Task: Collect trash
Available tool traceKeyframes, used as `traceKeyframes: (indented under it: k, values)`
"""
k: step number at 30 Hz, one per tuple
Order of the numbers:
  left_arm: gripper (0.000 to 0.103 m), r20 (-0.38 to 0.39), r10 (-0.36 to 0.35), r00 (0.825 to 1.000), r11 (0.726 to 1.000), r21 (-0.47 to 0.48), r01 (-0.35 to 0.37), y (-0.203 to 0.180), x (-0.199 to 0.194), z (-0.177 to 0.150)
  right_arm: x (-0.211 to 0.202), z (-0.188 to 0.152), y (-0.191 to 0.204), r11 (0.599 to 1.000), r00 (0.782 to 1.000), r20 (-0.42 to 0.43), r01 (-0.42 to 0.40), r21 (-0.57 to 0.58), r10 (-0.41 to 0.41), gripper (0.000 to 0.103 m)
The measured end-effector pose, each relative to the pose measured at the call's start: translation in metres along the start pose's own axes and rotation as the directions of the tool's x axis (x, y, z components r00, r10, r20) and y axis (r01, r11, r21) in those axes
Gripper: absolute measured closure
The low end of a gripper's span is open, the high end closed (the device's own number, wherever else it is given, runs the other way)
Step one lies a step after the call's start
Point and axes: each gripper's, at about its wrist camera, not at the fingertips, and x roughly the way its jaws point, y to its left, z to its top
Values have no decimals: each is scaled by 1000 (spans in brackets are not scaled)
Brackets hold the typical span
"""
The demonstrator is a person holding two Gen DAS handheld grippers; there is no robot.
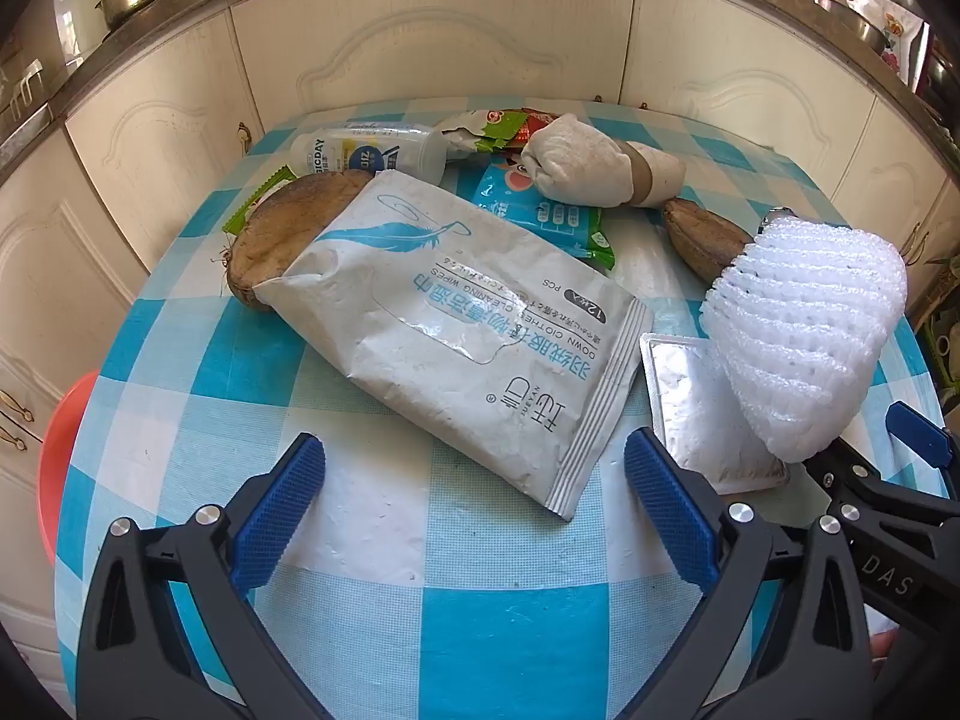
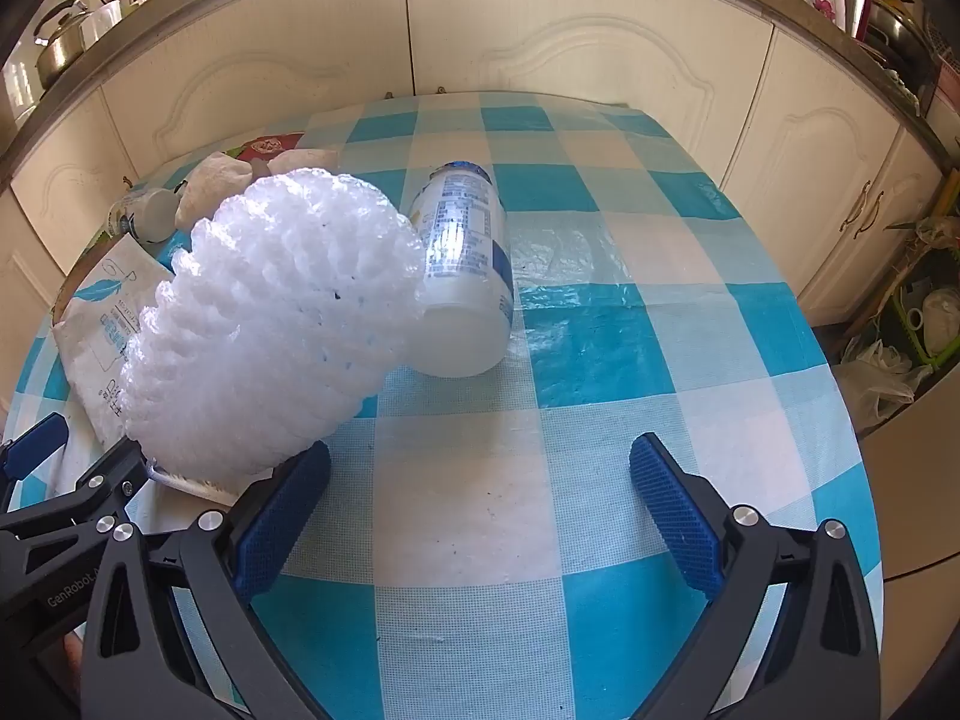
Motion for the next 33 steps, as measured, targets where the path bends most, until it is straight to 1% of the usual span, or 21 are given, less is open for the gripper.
traceKeyframes:
  k: [7, 11, 14, 17, 23, 28, 31, 33]
  values:
    - [3, -3, -9, 1000, 1000, 11, 9, 0, -4, -5, 0, 0, 0, 1000, 1000, 0, 5, 1, -5, 4]
    - [3, -5, -13, 1000, 1000, 14, 13, 4, -10, -14, -7, -8, 1, 1000, 1000, -11, 16, 15, -15, 4]
    - [3, 7, -38, 999, 999, 2, 38, 10, -17, -14, -15, -16, 4, 1000, 1000, -18, 10, 8, -10, 4]
    - [3, 36, -36, 999, 999, 1, 36, 15, -30, -20, -18, -23, 8, 1000, 1000, -10, 11, 4, -11, 5]
    - [3, 99, -38, 994, 999, -9, 39, 31, -61, -19, -52, -32, 17, 999, 997, 65, 33, -11, -33, 5]
    - [3, 159, -34, 987, 999, -18, 37, 45, -93, -18, -92, -32, 22, 999, 988, 154, 36, -19, -32, 5]
    - [3, 217, -18, 976, 1000, -15, 22, 51, -119, -19, -119, -31, 25, 999, 978, 207, 28, -23, -23, 5]
    - [3, 257, -9, 966, 1000, -13, 13, 56, -138, -18, -141, -31, 28, 999, 968, 252, 18, -31, -10, 5]
